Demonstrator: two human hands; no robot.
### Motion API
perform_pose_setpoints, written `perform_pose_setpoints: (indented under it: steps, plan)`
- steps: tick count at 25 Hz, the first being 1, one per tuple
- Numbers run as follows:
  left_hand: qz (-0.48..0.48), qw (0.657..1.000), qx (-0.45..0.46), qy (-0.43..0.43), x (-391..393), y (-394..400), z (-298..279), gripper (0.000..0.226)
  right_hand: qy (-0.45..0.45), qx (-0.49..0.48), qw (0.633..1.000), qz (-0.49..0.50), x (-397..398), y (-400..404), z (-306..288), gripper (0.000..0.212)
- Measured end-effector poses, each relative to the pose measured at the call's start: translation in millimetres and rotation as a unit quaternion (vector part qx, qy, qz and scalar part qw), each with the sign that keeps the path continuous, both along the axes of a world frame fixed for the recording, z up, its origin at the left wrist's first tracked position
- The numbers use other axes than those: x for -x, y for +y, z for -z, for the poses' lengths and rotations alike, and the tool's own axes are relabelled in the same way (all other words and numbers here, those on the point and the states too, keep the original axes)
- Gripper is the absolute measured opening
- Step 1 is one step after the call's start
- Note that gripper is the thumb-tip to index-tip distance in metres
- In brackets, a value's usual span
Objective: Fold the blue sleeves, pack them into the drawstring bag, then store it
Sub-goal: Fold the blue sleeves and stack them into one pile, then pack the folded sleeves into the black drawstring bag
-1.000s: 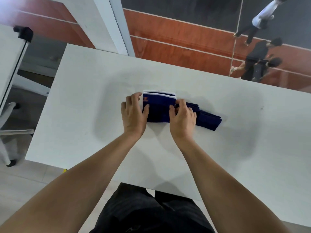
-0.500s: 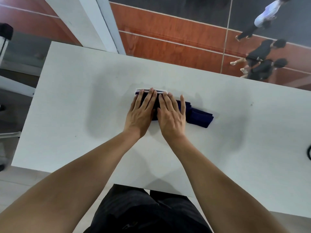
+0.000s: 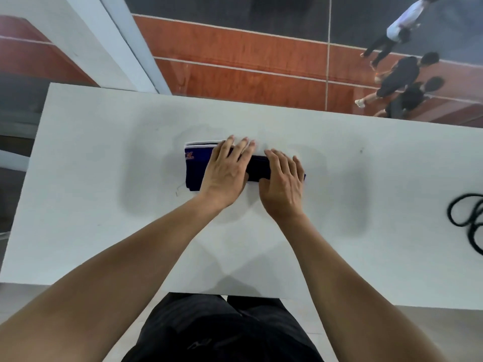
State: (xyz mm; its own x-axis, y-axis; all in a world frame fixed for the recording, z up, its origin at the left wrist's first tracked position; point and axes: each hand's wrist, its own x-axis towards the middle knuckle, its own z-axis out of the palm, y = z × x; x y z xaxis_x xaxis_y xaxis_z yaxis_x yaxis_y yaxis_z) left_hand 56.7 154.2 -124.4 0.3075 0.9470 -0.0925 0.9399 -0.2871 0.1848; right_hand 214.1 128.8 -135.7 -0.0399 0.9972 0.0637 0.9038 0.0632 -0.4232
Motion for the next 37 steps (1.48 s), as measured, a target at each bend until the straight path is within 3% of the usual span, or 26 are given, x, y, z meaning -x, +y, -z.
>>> perform_pose_setpoints:
  steps: [5,8,13,15,18,22,29,37]
  plan:
    - [0.072,0.988,0.084,0.109,-28,21,7,0.059,-0.112,0.156,0.981,0.025,-39,-10,8,0.075]
    - [0.097,0.974,0.097,0.183,-41,23,9,0.056,-0.105,0.187,0.976,0.039,-50,-13,10,0.067]
    - [0.089,0.976,0.082,0.181,-56,7,5,0.042,-0.082,0.205,0.972,0.081,-56,-18,4,0.051]
    - [0.082,0.98,0.096,0.151,-57,-1,7,0.036,-0.052,0.203,0.971,0.113,-58,-25,1,0.048]
    - [0.055,0.985,0.159,0.035,-55,-17,8,0.035,0.072,0.22,0.955,0.185,-59,-41,-7,0.042]
    - [-0.022,0.95,0.263,-0.165,-47,-34,1,0.039,0.124,0.208,0.939,0.243,-64,-68,-18,0.034]
    - [0.005,0.924,0.295,-0.243,-81,-58,-30,0.03,0.17,0.148,0.915,0.334,-88,-110,-50,0.031]
    - [0.054,0.887,0.352,-0.295,-192,-83,-72,0.02,0.193,0.1,0.887,0.408,-182,-158,-88,0.031]
